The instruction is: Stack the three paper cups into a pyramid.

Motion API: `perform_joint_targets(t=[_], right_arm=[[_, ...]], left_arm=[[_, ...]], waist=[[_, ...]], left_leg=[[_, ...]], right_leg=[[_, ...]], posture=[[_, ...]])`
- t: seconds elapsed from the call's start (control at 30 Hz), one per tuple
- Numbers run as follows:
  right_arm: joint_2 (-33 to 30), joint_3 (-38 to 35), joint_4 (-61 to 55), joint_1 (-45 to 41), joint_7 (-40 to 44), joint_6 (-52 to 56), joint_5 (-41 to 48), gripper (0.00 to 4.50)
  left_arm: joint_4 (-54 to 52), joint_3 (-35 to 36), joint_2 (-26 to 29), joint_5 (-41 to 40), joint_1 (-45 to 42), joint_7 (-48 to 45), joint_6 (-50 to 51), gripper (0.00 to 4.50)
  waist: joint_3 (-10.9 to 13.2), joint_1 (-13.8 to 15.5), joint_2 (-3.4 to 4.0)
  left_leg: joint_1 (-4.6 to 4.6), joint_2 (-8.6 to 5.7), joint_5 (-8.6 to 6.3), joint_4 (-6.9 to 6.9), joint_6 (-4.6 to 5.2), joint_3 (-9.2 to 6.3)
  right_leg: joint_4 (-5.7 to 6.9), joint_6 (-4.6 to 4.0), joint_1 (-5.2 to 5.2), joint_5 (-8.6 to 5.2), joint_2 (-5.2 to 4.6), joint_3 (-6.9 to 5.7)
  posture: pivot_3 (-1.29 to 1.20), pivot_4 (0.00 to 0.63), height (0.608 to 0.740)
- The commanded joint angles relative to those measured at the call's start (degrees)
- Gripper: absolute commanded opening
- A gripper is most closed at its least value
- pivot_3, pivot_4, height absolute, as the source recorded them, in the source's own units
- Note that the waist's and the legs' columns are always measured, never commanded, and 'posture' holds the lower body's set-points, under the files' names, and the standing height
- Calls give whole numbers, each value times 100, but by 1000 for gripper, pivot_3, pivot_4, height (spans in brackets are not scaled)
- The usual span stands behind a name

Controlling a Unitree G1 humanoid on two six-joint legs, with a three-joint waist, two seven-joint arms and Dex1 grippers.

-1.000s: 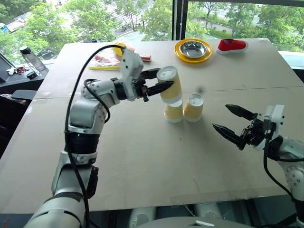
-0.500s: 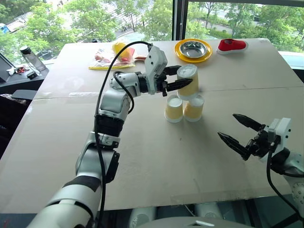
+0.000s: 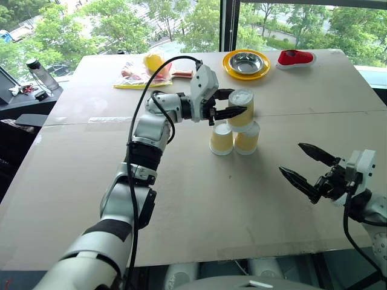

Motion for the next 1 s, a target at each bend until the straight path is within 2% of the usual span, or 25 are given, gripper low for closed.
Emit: perform_joint_targets(t=[0.03, 0.1, 0.13, 0.37, 0.53, 0.73, 1.0], right_arm=[[1, -138, -203, -43, 66, -109, 182, 4500], [-9, -122, -203, -62, 55, -97, 186, 4500], [-14, -119, -217, -60, 48, -89, 191, 4500], [-32, -97, -281, -72, 39, -36, 244, 4500], [-56, -71, -250, -69, 82, -8, 280, 4500], [-12, 32, 52, 51, 261, -77, 179, 4500], [52, 200, 733, 68, 619, -338, -127, 4500]], left_arm=[[27, 74, 31, 47, -88, -16, -43, 3445], [21, 72, 47, 76, -82, -28, -65, 4330], [1, 76, 56, 87, -72, -34, -66, 4432], [-478, 165, 158, -30, 102, 3, 89, 4432], [-1895, 350, 400, -594, 684, -102, 744, 4432], [-3801, 800, 1003, -1030, 1781, 495, 1731, 4432], [-5196, 1606, 1609, -939, 3901, 1580, 2275, 4432]], waist=[[0, 0, 0], [0, 1, 0], [0, 2, 0], [0, -1, 0], [1, -21, 1], [0, 3, 2], [-1, 6, 3]], left_leg=[[0, 0, 0, 1, 0, 0], [0, 0, 0, 2, 0, -1], [0, 0, 0, 2, 0, -1], [0, 0, 0, 2, 0, -3], [0, 3, 0, 2, 0, -3], [4, 12, 1, 3, -1, -2], [14, 18, 0, 3, 1, 5]], right_leg=[[1, 0, 0, 0, 0, 0], [4, 0, 0, 0, 0, 0], [4, 0, -1, 0, 0, 0], [4, 0, -1, 0, 0, 0], [6, 0, -2, 0, 0, 3], [12, 0, -3, 0, 1, 6], [20, -1, -2, 0, 0, 16]], posture=[[0, 150, 740], [0, 150, 740], [0, 150, 740], [0, 150, 740], [0, 150, 740], [0, 150, 740], [0, 150, 740]])
